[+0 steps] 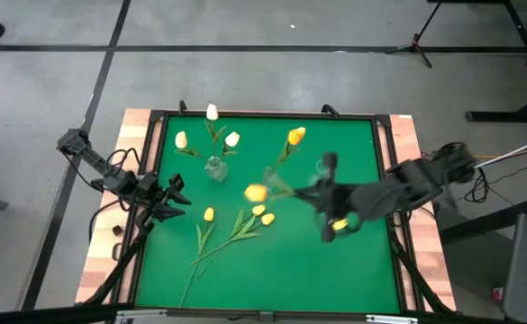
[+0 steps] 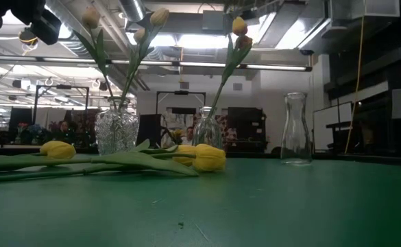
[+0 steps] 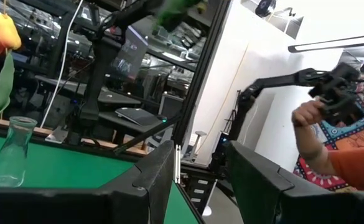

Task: Sort flowers into vase by color
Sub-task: Put the yellow red flower into the middle transparent vase

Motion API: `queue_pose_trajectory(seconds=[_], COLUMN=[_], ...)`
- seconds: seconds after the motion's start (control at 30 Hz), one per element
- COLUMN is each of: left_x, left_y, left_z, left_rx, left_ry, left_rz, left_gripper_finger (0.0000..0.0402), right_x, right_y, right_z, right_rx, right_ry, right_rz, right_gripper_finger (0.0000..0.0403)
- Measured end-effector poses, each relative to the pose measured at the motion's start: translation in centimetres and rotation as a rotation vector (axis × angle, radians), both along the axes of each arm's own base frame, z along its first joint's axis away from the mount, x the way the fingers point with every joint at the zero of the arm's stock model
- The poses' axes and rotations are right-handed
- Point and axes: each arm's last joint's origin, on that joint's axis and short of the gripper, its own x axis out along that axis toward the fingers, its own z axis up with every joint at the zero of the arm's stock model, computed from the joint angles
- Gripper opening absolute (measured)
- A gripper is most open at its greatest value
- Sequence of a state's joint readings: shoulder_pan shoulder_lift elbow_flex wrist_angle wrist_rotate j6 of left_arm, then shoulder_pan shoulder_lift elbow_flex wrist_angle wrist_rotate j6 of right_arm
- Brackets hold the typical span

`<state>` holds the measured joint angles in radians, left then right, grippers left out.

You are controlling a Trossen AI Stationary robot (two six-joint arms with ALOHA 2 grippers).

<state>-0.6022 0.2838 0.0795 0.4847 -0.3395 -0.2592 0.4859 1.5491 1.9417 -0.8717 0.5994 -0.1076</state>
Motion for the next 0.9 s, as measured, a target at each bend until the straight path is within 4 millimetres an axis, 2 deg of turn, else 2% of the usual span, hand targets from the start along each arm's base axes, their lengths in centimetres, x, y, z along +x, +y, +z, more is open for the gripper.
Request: queue_pose_trajectory(seconds=[0.1, 0.27, 0.37, 0.5, 0.67, 0.77, 0.9], left_x=[0.0, 0.0, 0.0, 0.0, 0.0, 0.1, 0.1], left_y=[0.0, 0.0, 0.0, 0.0, 0.1, 0.1, 0.2], left_z=[0.0, 0.0, 0.0, 0.0, -0.1, -0.1, -0.1], left_rx=[0.002, 0.002, 0.003, -0.002, -0.006, -0.009, -0.016], left_ry=[0.004, 0.004, 0.004, 0.006, 0.009, 0.011, 0.019], left_rz=[0.000, 0.000, 0.000, 0.017, 0.032, 0.046, 0.088], left_gripper_finger=[0.0148, 0.0148, 0.0148, 0.0148, 0.0148, 0.0148, 0.0148], right_x=[-2.1, -5.4, -6.6, -7.2, -6.5, -5.2, -2.6], right_y=[-1.2, -2.9, -3.5, -3.6, -4.4, -5.3, -6.5], right_z=[-1.5, -5.7, -8.4, -12.5, -16.4, -17.2, -18.4], right_rx=[0.043, 0.131, 0.153, 0.098, 0.040, 0.021, 0.023], right_ry=[-0.107, -0.404, -0.600, -0.806, -0.951, -0.976, -0.997], right_rz=[-0.007, 0.007, 0.041, 0.086, 0.053, 0.026, 0.107], right_gripper_finger=[0.0001, 0.0001, 0.0001, 0.0001, 0.0001, 0.0001, 0.0001])
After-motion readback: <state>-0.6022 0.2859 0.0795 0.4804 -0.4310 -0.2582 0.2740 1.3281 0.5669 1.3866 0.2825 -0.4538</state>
